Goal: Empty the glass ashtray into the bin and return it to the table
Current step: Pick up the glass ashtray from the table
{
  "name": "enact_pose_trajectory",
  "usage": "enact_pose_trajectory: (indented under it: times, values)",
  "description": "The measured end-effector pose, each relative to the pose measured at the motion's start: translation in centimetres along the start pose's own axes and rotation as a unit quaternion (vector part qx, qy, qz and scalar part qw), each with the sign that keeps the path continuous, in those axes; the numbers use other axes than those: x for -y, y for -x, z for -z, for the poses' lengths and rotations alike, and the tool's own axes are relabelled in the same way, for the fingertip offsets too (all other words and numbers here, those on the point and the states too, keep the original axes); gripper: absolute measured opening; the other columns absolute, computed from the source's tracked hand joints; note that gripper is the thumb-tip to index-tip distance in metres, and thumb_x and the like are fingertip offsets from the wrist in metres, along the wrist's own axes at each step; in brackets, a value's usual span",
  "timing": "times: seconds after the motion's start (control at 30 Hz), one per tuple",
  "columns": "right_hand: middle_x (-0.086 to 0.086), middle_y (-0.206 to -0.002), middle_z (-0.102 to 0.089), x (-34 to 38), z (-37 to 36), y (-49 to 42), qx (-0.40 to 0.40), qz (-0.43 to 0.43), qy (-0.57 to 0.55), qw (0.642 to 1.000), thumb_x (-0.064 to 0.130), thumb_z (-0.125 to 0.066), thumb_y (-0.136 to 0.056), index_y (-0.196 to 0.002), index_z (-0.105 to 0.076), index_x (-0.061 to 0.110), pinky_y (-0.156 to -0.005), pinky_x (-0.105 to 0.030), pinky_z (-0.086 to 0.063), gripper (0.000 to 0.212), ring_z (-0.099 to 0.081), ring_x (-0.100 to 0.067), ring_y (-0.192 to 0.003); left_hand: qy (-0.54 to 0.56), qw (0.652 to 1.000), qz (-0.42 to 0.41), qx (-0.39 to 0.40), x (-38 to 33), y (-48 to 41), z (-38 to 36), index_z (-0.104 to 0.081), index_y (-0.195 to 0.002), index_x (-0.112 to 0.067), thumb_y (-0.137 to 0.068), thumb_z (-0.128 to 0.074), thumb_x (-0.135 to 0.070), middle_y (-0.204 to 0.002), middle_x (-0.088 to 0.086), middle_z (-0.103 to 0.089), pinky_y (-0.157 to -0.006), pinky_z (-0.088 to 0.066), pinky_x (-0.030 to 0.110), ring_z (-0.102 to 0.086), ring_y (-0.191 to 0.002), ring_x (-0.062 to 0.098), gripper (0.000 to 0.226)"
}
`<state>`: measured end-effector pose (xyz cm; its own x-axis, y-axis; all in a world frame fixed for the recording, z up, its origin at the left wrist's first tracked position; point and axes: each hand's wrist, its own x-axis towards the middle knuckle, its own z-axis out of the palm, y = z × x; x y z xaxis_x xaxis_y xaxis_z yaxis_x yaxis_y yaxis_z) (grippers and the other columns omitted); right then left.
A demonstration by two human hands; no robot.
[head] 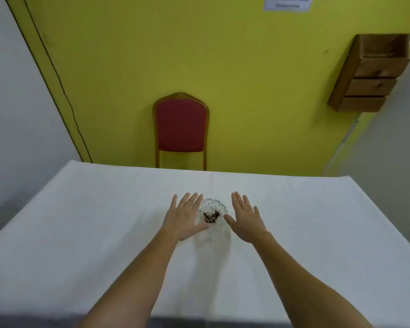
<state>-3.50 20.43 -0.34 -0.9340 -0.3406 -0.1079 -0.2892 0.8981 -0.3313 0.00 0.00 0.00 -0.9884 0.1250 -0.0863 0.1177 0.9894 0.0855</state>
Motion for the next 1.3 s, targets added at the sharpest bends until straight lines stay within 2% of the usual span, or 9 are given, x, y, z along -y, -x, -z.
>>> enact_pose_trajectory:
  times: [0.1,0.23,0.47,0.63,0.77,1.03,1.3]
  values:
    - [0.001,-0.164,0.008,-0.6,-1.0,-0.4,0.056,0.005,0.021,0.998,0.052,-0.038,-0.097,-0.153,0.006,0.016,-0.121,-0.049,-0.002,0.08,0.01,-0.02,-0.15,-0.01,0.999,-0.006,0.042,0.9,-1.0,-1.4,0.01,-0.153,-0.02,-0.079,-0.033,-0.08,-0.163,0.002,0.006,-0.119,0.006,0.051,0.007,-0.15,0.022,0.104]
    - [0.002,-0.164,0.005,-1.2,-2.2,-0.7,0.089,0.006,0.022,0.996,0.06,-0.047,-0.09,-0.154,0.006,0.018,-0.121,-0.049,0.0,0.092,0.01,-0.019,-0.15,-0.01,0.997,-0.035,0.06,1.8,-2.2,-2.6,0.011,-0.152,-0.018,-0.073,-0.039,-0.084,-0.163,0.002,0.005,-0.119,0.008,0.052,0.008,-0.149,0.023,0.115]
    - [0.002,-0.163,-0.012,-0.5,-2.7,-2.1,0.076,-0.013,0.027,0.997,0.063,-0.059,-0.082,-0.154,0.002,0.02,-0.122,-0.05,0.0,0.104,0.004,-0.031,-0.15,-0.023,0.996,-0.08,0.035,2.6,-3.8,-3.5,0.0,-0.153,-0.01,-0.071,-0.043,-0.084,-0.162,0.005,-0.012,-0.119,0.007,0.052,-0.003,-0.15,0.021,0.118]
    - [0.003,-0.163,-0.011,-0.1,-3.0,-3.2,0.08,-0.011,0.055,0.995,0.067,-0.06,-0.077,-0.154,0.0,0.018,-0.121,-0.049,0.003,0.11,0.003,-0.019,-0.151,-0.02,0.996,-0.085,0.033,3.3,-4.9,-4.0,-0.002,-0.153,-0.012,-0.07,-0.04,-0.086,-0.162,0.004,-0.011,-0.119,0.008,0.052,-0.003,-0.15,0.021,0.118]
    - [0.003,-0.163,-0.01,-0.3,-3.6,-3.5,0.082,-0.016,0.049,0.995,0.072,-0.063,-0.071,-0.154,0.001,0.016,-0.12,-0.049,0.005,0.118,0.003,-0.016,-0.151,0.001,0.995,-0.101,0.028,3.9,-5.9,-4.6,-0.006,-0.153,-0.011,-0.064,-0.045,-0.088,-0.158,0.007,-0.024,-0.12,0.005,0.052,-0.014,-0.148,0.022,0.125]
    - [0.003,-0.163,-0.015,-0.3,-4.2,-3.8,0.069,-0.02,0.029,0.997,0.071,-0.065,-0.07,-0.154,-0.001,0.017,-0.119,-0.049,0.007,0.118,0.001,-0.016,-0.151,0.026,0.99,-0.125,0.055,4.3,-7.1,-4.6,-0.005,-0.153,-0.012,-0.059,-0.06,-0.081,-0.159,0.003,-0.021,-0.119,0.007,0.053,-0.008,-0.149,0.021,0.129]
    - [0.002,-0.162,-0.017,0.4,-3.7,-3.1,0.044,-0.011,0.032,0.998,0.065,-0.067,-0.073,-0.153,-0.007,0.015,-0.12,-0.051,0.006,0.112,0.0,-0.018,-0.151,-0.002,0.99,-0.139,0.031,4.0,-7.0,-4.1,-0.013,-0.151,-0.009,-0.06,-0.059,-0.081,-0.156,0.005,-0.029,-0.119,0.009,0.052,-0.013,-0.147,0.021,0.125]
